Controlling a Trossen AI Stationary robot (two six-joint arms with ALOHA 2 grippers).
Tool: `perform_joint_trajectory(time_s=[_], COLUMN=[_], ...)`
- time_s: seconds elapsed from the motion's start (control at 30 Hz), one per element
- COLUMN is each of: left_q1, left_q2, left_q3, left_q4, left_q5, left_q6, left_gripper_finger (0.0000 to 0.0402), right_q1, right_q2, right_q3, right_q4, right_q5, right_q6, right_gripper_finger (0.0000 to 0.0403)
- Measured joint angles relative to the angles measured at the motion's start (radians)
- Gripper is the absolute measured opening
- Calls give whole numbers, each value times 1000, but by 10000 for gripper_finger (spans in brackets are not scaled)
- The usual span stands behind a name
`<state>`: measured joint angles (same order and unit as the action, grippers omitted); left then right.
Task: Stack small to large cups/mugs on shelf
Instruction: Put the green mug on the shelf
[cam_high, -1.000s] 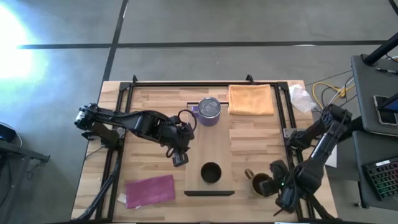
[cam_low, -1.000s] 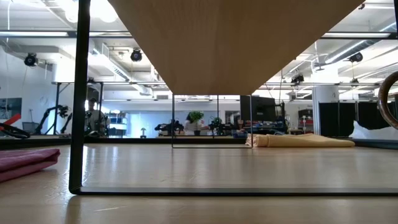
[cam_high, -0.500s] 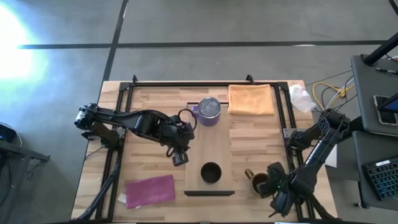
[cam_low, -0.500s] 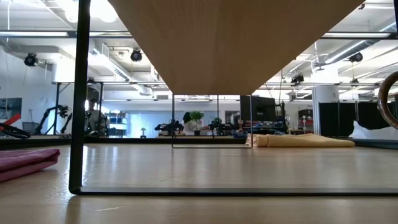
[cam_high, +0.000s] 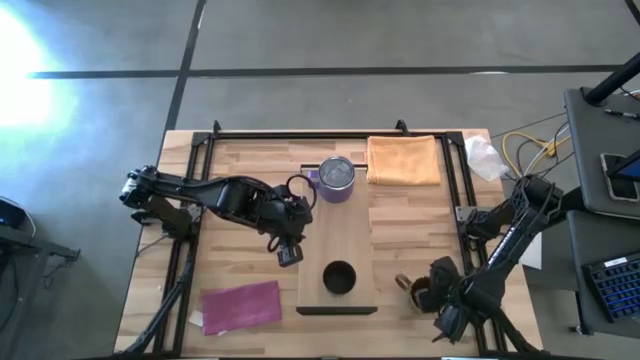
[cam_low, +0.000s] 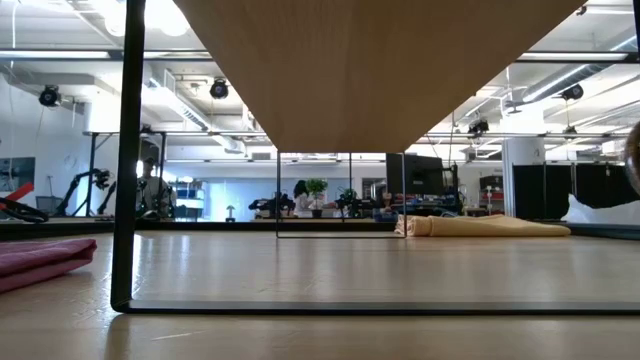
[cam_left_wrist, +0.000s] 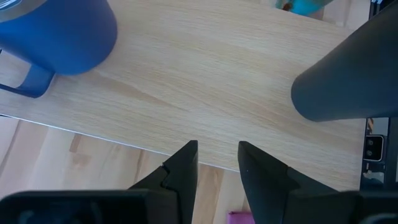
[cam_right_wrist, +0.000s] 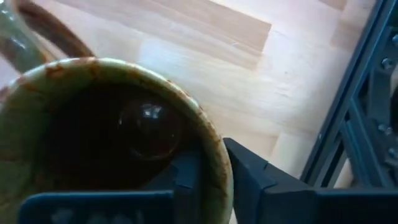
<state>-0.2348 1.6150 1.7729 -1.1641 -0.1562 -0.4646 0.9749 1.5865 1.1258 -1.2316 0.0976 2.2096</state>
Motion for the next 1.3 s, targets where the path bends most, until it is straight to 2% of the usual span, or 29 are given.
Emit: perform_joint_trajectory(time_s=[0.13, 0.3, 0.43, 0.6, 0.77, 0.93, 1.13, 1.3], left_q1=[0, 0, 0, 0, 0, 0, 0, 0], left_q2=[0, 0, 0, 0, 0, 0, 0, 0], left_q3=[0, 0, 0, 0, 0, 0, 0, 0], left_q4=[0, 0, 0, 0, 0, 0, 0, 0], left_q5=[0, -1, -2, -2, -2, -2, -2, -2], left_q6=[0, 1, 2, 1, 0, -1, -1, -1], left_gripper_finger=[101, 101, 101, 101, 101, 101, 101, 101], right_q1=[0, -12, -50, -120, -174, -178, -178, -177], right_q2=[-8, -19, -32, -69, -126, -181, -212, -218], right_q3=[-17, -34, -49, -82, -123, -135, -164, -198], right_q4=[7, -19, -53, -34, -14, -13, -15, -14], right_q5=[9, 77, 161, 179, 202, 310, 283, 277], right_q6=[-14, -47, -175, -405, -483, -459, -448, -394], right_gripper_finger=[31, 30, 31, 31, 35, 77, 144, 166])
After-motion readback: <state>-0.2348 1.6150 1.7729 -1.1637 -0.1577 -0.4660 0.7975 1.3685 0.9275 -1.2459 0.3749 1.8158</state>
